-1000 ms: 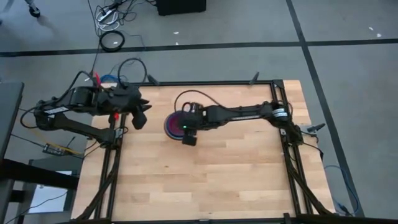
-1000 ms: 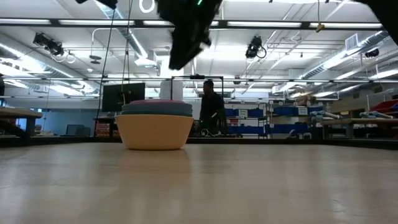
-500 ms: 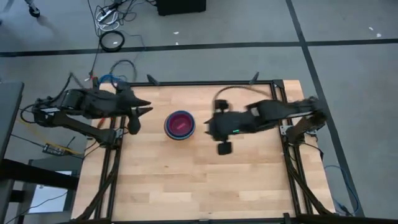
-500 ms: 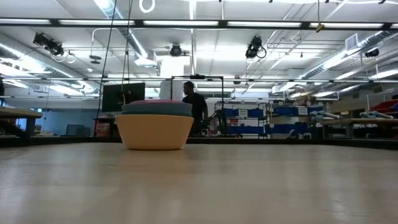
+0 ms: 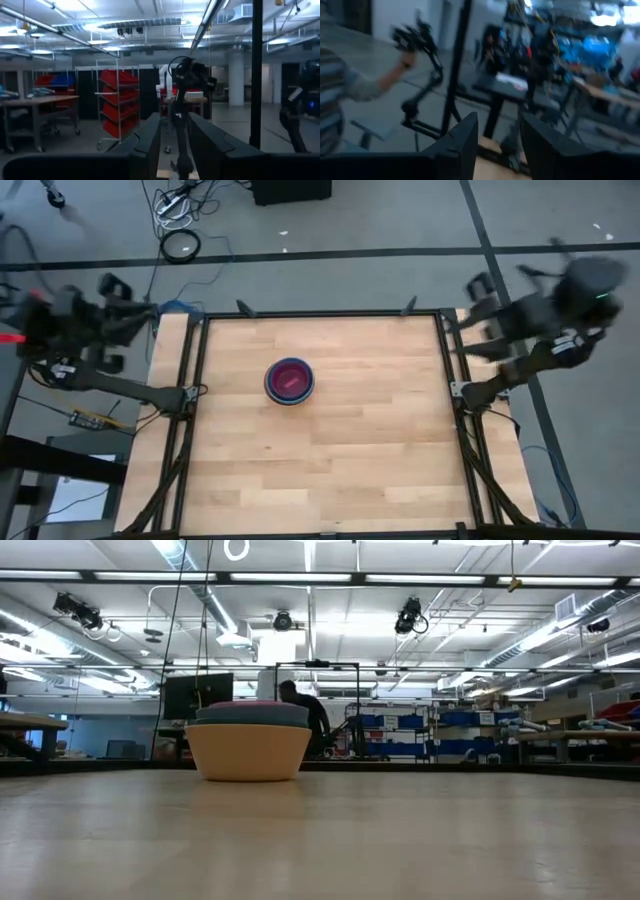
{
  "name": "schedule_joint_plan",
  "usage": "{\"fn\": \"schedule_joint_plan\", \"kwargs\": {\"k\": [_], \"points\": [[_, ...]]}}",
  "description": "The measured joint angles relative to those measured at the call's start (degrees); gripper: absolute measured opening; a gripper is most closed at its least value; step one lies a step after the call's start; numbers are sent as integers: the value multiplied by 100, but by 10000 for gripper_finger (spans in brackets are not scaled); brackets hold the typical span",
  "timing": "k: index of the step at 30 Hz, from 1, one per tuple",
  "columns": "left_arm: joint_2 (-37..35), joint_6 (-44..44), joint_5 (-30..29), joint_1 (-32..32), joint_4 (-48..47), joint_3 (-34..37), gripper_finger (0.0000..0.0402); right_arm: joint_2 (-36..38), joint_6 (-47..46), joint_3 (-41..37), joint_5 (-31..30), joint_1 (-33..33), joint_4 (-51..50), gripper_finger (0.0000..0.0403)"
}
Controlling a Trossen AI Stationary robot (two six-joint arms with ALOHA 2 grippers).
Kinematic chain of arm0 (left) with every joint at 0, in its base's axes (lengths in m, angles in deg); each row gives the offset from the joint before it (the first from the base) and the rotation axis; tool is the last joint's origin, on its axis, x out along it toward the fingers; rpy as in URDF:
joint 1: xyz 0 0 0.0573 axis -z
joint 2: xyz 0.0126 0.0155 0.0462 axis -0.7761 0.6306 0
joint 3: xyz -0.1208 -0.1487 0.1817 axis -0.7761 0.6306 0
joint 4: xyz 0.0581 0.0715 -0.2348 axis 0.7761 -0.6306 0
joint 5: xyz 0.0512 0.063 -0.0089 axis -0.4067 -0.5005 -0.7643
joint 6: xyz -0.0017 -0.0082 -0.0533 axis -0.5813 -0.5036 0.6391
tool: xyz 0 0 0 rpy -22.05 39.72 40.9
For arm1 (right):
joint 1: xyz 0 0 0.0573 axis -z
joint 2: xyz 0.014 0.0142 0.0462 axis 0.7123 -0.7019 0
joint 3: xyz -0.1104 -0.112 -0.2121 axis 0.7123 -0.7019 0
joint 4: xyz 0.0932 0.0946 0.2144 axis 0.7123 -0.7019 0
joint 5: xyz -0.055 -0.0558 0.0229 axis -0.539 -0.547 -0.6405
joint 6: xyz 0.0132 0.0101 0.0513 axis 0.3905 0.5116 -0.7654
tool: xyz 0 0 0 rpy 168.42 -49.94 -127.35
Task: Nest bowls inside each other
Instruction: Return to Home Position
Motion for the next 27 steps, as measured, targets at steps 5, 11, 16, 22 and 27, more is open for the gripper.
{"fn": "schedule_joint_plan", "kwargs": {"k": [5, 11, 16, 22, 27], "points": [[-553, -88, -105, -13, -353, 616, 106, 943, 52, -932, 407, -4, 386, 134], [-1373, 11, -384, -15, 374, 2047, 106, 2242, -1, -3106, 385, 9, 1645, 134], [-2063, -57, -427, -13, 803, 2821, 106, 3712, -303, -4991, 149, 7, 2671, 134], [-2722, 50, -724, -13, 779, 3651, 106, 5610, -415, -6955, 74, 9, 3695, 134], [-3016, 34, -1027, -13, 916, 4299, 106, 6508, -728, -8017, -516, -1, 3774, 133]]}}
